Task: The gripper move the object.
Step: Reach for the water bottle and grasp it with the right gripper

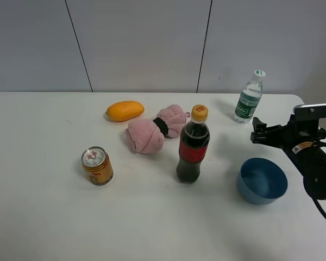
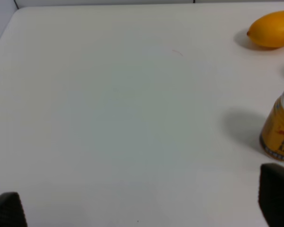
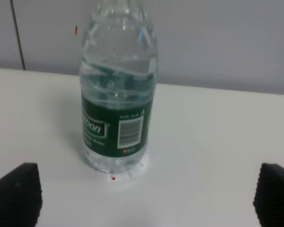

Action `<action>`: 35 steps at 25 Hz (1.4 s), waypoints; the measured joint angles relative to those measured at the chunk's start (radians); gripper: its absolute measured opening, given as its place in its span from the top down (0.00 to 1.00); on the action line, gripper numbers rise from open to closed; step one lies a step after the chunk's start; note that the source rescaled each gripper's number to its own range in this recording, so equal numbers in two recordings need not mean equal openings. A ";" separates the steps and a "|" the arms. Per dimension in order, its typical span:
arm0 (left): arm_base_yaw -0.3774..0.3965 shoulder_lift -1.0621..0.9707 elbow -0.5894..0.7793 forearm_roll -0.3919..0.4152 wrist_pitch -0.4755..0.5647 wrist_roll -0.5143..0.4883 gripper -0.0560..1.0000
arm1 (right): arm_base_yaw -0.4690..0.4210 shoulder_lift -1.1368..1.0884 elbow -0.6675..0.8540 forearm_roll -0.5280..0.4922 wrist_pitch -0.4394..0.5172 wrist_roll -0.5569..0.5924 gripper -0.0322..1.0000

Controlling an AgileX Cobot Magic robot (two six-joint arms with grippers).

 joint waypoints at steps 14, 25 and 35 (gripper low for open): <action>0.000 0.000 0.000 0.000 0.000 0.000 0.00 | 0.000 0.078 -0.118 -0.040 -0.001 -0.001 0.22; 0.000 0.000 0.000 0.000 0.000 0.000 0.00 | -0.009 0.161 -0.246 -0.073 -0.002 -0.001 0.22; 0.000 0.000 0.000 0.000 0.000 0.000 0.00 | -0.027 0.213 -0.309 -0.085 -0.003 -0.001 0.22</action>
